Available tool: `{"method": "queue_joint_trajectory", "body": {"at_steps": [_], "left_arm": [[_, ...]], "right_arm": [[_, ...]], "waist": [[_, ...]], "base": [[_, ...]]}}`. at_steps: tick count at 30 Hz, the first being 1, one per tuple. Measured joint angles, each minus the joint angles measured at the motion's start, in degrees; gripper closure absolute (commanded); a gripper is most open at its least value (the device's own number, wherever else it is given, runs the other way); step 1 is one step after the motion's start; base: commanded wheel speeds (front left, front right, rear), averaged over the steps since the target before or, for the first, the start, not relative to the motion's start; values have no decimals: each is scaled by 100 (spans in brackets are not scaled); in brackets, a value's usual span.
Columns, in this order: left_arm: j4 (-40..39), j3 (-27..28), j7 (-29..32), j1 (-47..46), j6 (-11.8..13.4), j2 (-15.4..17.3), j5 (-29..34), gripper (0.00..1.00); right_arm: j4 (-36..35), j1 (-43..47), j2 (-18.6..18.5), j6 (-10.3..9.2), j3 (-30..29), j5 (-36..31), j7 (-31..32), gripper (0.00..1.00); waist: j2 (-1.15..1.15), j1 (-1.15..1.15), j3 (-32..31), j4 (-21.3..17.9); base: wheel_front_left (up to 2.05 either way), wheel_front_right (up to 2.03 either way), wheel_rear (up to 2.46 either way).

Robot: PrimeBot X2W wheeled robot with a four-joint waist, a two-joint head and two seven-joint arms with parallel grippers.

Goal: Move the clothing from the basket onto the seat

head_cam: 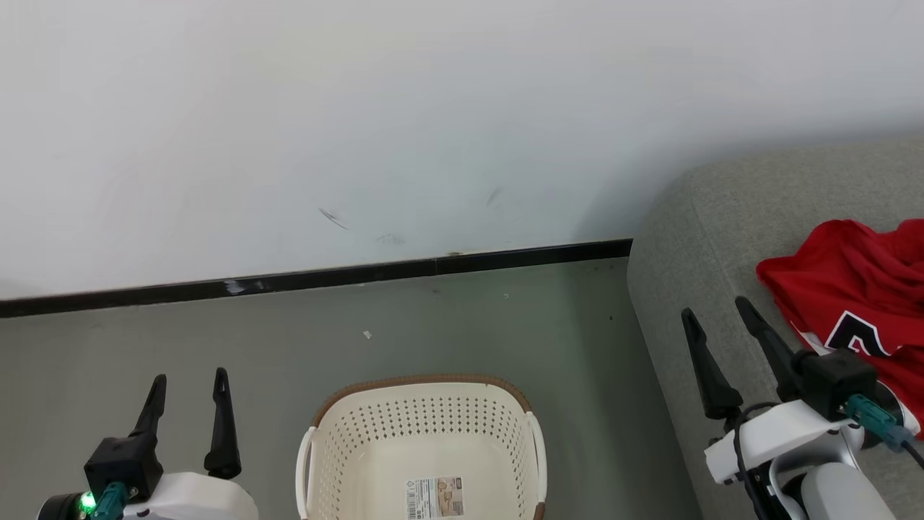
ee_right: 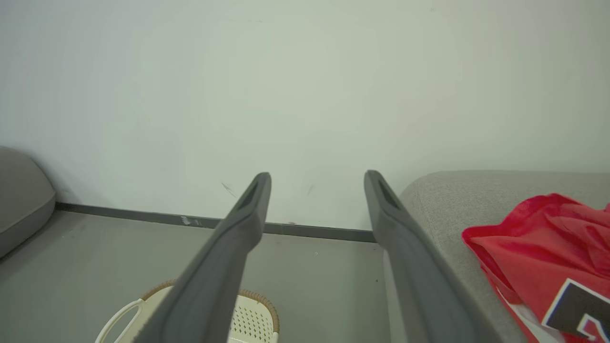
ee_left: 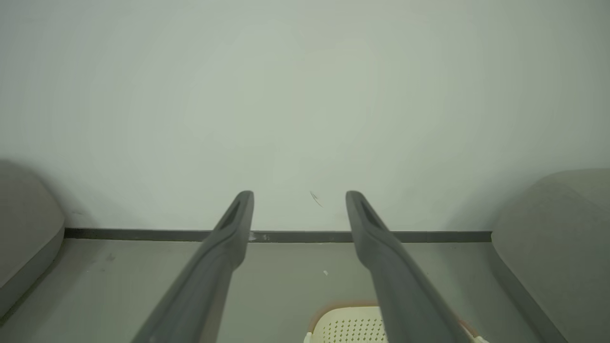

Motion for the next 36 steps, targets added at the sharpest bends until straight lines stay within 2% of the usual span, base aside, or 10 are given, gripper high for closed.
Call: {"method": "queue_joint_trajectory", "body": {"at_steps": [17,36], "left_arm": [[186,23,-26,282,75,41,53,0],[250,-145,-26,338,-14,81,108,0]], "right_arm": [[-444,939,132,0,-330,-172,0,0],[-703,1172,140,0,-256,85,0,0]], "waist": [[0,0,-312,275],[0,0,-363,259]], "base": [[0,0,0],[0,0,0]]}}
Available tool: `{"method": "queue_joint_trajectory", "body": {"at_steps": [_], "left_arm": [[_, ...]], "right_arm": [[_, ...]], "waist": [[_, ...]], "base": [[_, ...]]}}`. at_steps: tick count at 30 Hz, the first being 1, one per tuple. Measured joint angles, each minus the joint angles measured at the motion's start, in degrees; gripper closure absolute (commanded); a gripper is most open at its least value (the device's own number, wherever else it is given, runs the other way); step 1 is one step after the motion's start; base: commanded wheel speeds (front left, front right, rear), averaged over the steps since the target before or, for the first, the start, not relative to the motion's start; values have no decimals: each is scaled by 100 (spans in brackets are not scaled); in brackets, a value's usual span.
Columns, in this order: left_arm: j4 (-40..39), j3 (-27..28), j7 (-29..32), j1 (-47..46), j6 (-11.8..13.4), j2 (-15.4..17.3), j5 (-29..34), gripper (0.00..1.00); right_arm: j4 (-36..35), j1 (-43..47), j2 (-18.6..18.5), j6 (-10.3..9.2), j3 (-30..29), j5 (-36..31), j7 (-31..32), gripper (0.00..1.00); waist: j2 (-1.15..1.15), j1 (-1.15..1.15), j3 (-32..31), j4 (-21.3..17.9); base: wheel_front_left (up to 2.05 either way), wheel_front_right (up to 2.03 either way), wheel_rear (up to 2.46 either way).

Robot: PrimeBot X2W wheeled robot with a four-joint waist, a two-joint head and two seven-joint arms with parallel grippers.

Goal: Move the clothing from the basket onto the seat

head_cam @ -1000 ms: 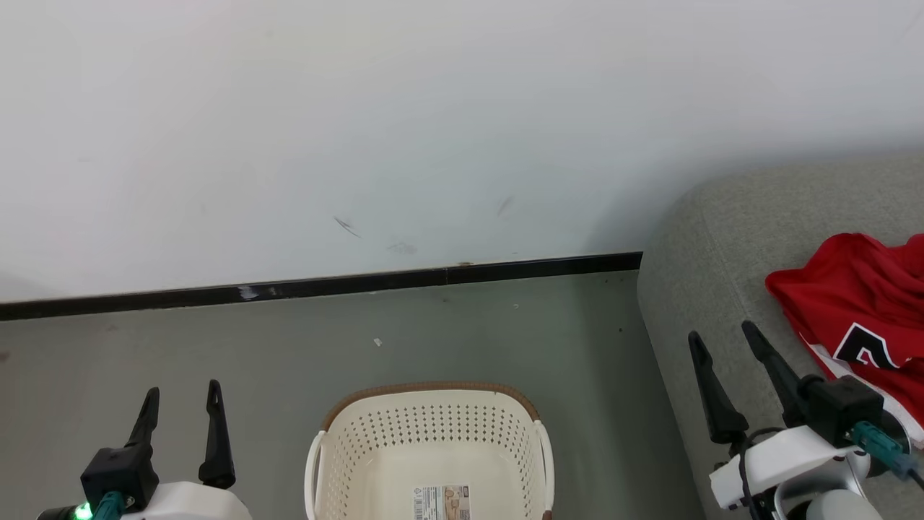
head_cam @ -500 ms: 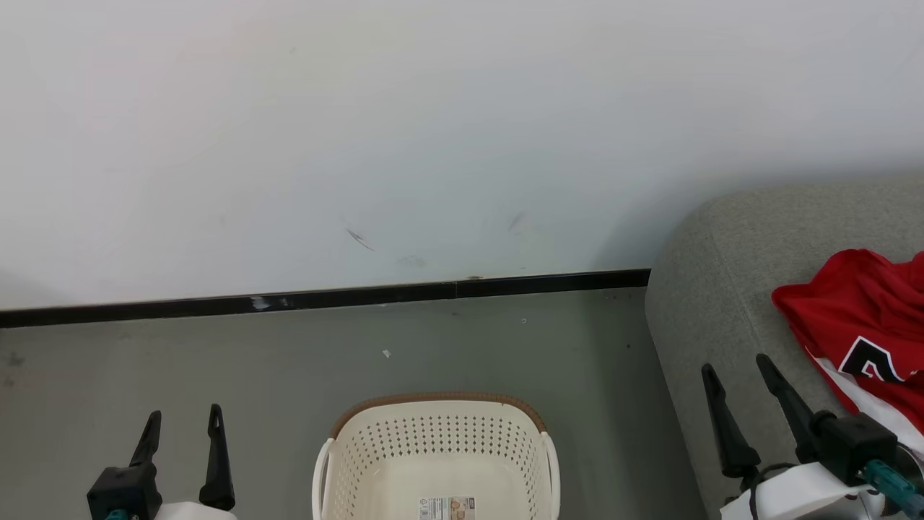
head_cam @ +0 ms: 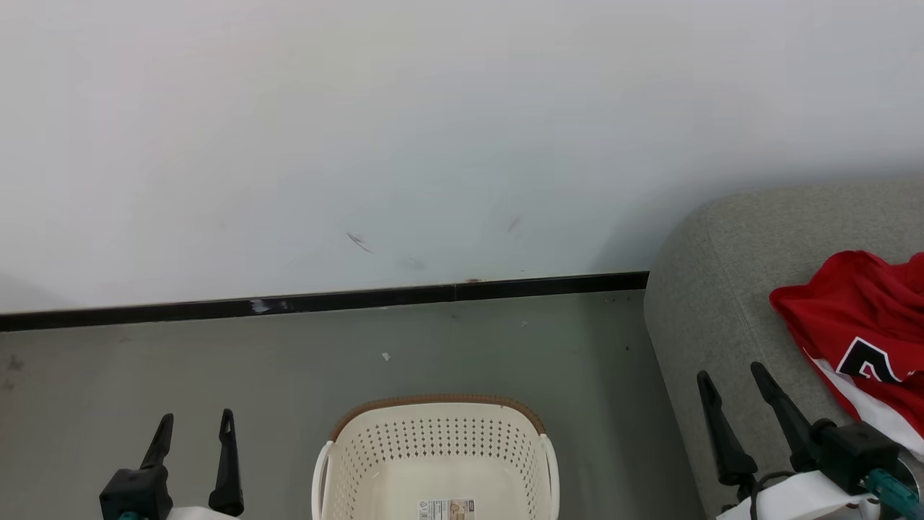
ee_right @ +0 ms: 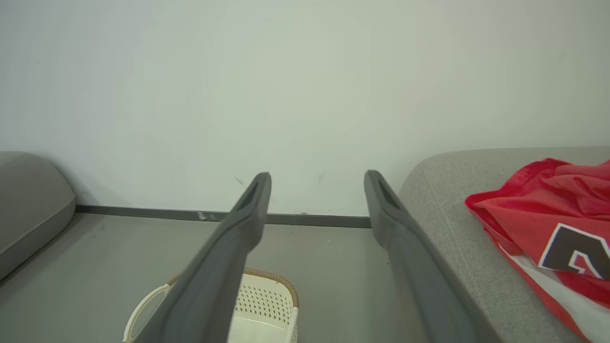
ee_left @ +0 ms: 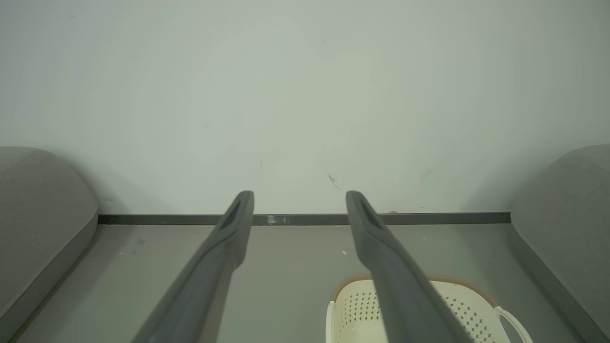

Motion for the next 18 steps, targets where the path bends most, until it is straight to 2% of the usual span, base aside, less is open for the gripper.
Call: {"method": "queue_joint_trajectory", "body": {"at_steps": [18], "left_arm": [[36,-193,131,-134,-149,8,10,0]], "right_arm": [[-81,121,1,0,-7,62,0,0]], "waist": [[0,0,-37,3]], "base": [[0,0,0]]}}
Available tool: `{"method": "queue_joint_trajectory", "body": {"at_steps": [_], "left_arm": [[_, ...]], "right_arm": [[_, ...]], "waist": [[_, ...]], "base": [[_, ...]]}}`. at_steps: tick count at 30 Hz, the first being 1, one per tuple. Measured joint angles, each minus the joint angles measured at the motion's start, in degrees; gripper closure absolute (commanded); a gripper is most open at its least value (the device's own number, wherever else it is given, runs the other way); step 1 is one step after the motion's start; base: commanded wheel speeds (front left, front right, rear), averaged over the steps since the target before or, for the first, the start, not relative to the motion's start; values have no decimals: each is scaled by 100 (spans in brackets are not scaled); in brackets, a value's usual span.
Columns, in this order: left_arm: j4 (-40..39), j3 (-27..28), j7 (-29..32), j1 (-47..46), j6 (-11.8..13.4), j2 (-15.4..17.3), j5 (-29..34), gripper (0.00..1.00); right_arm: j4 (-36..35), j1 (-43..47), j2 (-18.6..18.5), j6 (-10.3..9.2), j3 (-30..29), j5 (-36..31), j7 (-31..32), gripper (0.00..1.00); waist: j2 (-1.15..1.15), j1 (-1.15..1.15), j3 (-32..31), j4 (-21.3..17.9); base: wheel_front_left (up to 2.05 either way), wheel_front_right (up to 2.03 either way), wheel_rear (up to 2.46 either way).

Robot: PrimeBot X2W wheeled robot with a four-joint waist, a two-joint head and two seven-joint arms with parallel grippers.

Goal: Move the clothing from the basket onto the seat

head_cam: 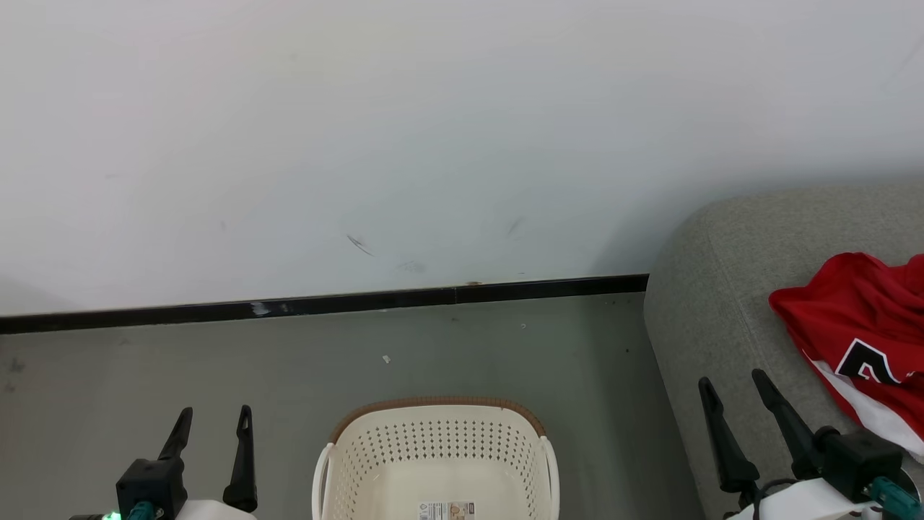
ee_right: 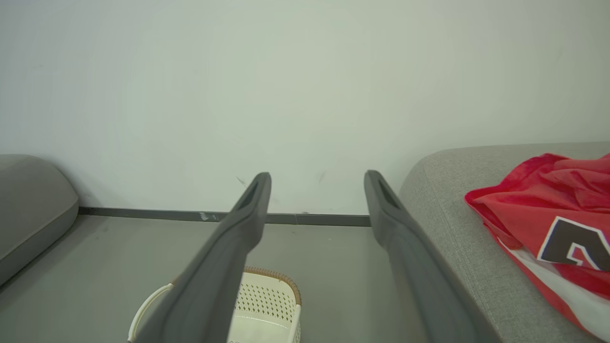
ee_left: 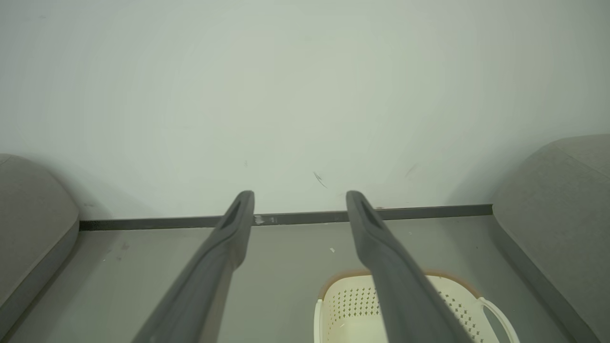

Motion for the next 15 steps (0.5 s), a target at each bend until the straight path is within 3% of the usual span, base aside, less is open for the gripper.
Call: {"method": "queue_joint_trajectory", "body": {"at_steps": [13,14,15], "left_arm": [[26,-9,57,-74,-4,-7,-1,0],[38,-12,57,-71,-3,-15,-2,100],[86,-21,57,-48,-3,-51,-15,100]], "right_arm": [[-80,2,0,0,-9,14,0,0],[-69,3,2,-1,-7,13,1,100],[-19,6,12,-3,0,12,7,100]], "waist": [[0,0,6,17],[0,0,9,20],[0,0,8,20]], "base": [[0,0,0],[0,0,0],[0,0,0]]}}
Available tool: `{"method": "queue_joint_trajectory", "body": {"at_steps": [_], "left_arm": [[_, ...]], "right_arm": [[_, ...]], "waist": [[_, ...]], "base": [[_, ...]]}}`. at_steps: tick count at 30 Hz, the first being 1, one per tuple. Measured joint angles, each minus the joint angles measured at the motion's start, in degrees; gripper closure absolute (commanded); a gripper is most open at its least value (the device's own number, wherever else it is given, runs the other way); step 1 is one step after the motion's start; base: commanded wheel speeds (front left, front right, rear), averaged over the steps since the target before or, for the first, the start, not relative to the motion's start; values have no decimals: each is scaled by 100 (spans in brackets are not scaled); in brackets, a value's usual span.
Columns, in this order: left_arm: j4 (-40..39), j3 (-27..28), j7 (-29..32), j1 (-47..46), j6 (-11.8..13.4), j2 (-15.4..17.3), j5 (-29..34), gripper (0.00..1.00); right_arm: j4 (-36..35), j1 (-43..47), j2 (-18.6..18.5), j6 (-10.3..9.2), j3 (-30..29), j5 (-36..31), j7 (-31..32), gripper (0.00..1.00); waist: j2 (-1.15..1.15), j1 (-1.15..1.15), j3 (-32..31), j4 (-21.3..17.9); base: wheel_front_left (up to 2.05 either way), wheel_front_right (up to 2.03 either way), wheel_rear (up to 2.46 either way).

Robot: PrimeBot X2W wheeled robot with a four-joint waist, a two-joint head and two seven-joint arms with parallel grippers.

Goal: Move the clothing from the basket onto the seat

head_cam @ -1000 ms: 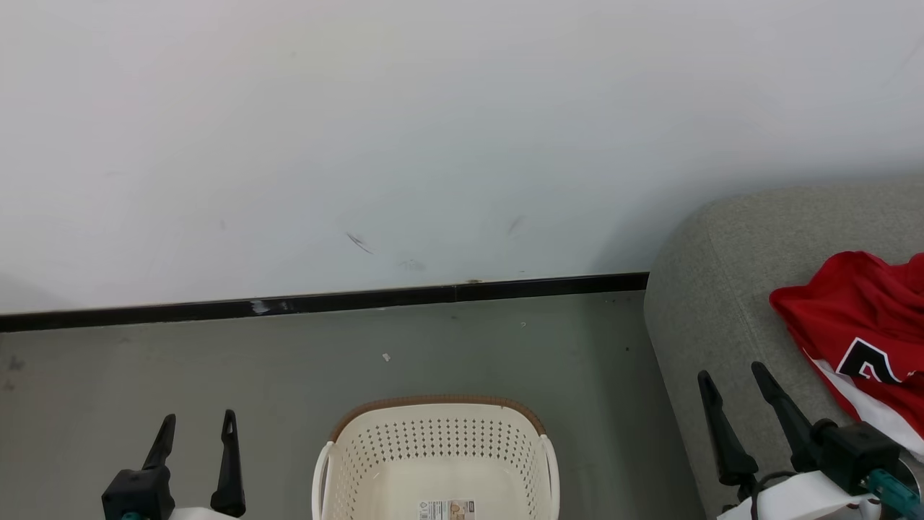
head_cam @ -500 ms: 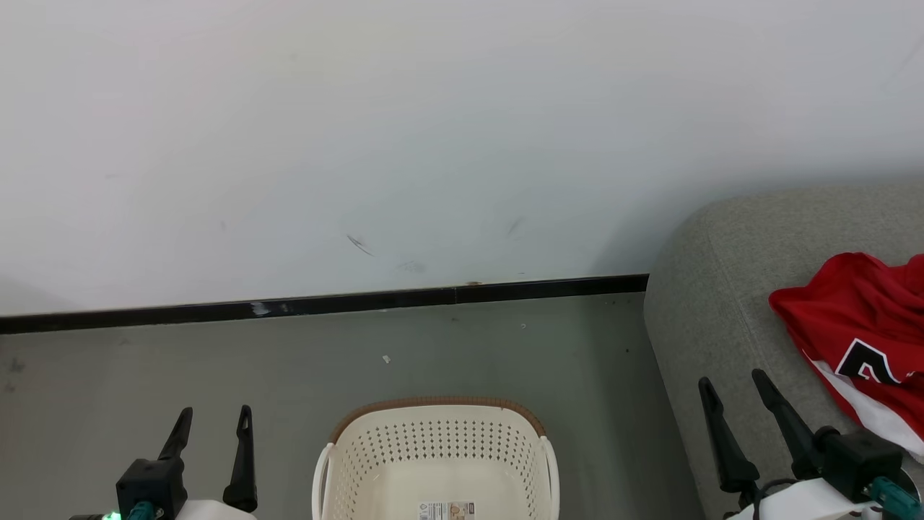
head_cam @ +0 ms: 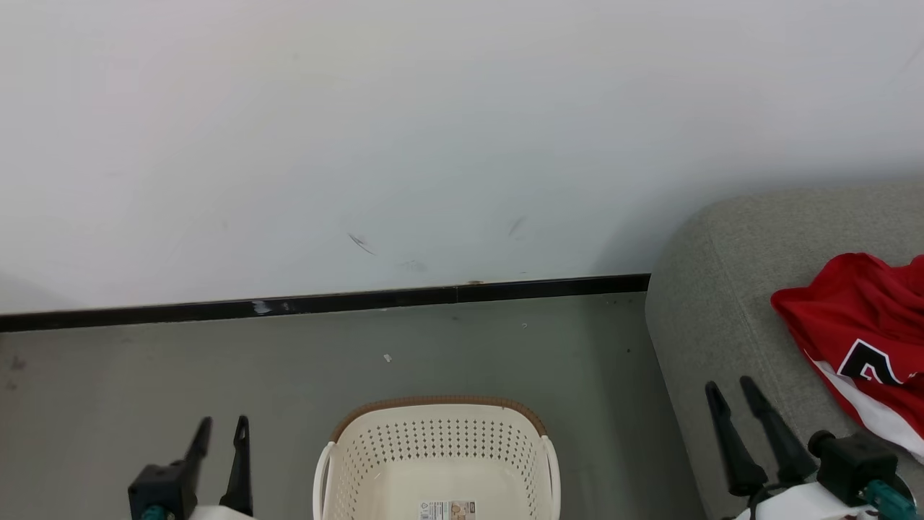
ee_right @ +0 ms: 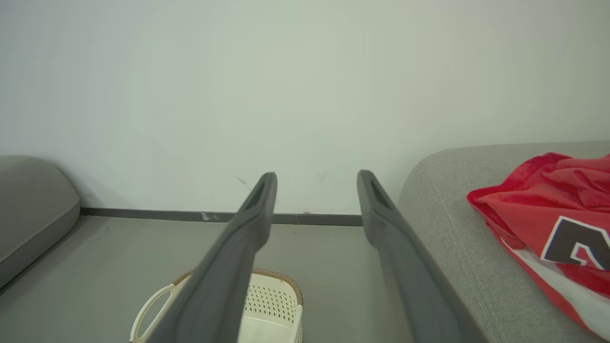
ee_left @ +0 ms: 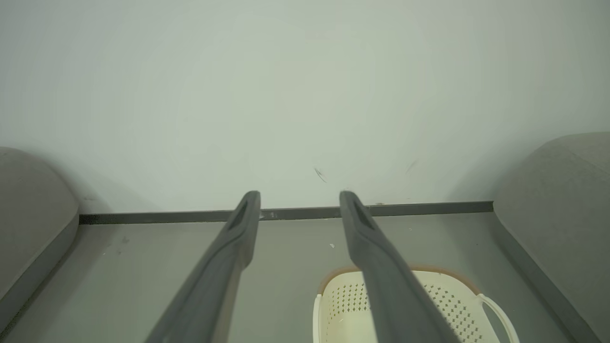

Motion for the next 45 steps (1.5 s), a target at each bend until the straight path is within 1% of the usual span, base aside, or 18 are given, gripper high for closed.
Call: {"method": "queue_joint_trajectory", "body": {"at_steps": [5,7,12,22,25,34,38,42,45], "left_arm": [[230,-113,9,257,0,-243,-14,100],[230,-87,49,266,-2,-260,-93,100],[225,34,129,266,-102,-297,-386,100],[175,269,303,264,-282,-387,-1100,100],[166,332,361,263,-319,-410,-1292,100],[135,547,535,258,-519,-523,-1849,100],[132,647,606,254,-603,-552,-2102,100],[127,736,675,243,-657,-587,-2371,100],[123,813,750,237,-742,-610,-2550,100]], "right_arm": [[296,154,69,0,33,1,11,100],[296,207,70,0,52,59,10,100],[253,219,70,0,158,374,10,100],[147,222,69,0,189,1426,49,100],[157,217,68,0,140,1788,131,100],[285,197,36,0,87,2609,326,100],[323,190,-8,0,68,2993,389,100],[371,162,-38,0,56,3367,442,100],[439,57,-56,0,53,3656,510,100]], "waist": [[0,0,1,0],[0,0,2,-2],[0,0,11,-8],[0,2,41,-18],[0,9,45,-19],[0,41,43,-23],[0,47,39,-25],[0,50,39,-28],[0,51,41,-31]], "base": [[0,0,0],[0,0,0],[0,0,0],[0,0,0],[0,0,0],[0,0,0],[0,0,0],[0,0,0],[0,0,0]]}}
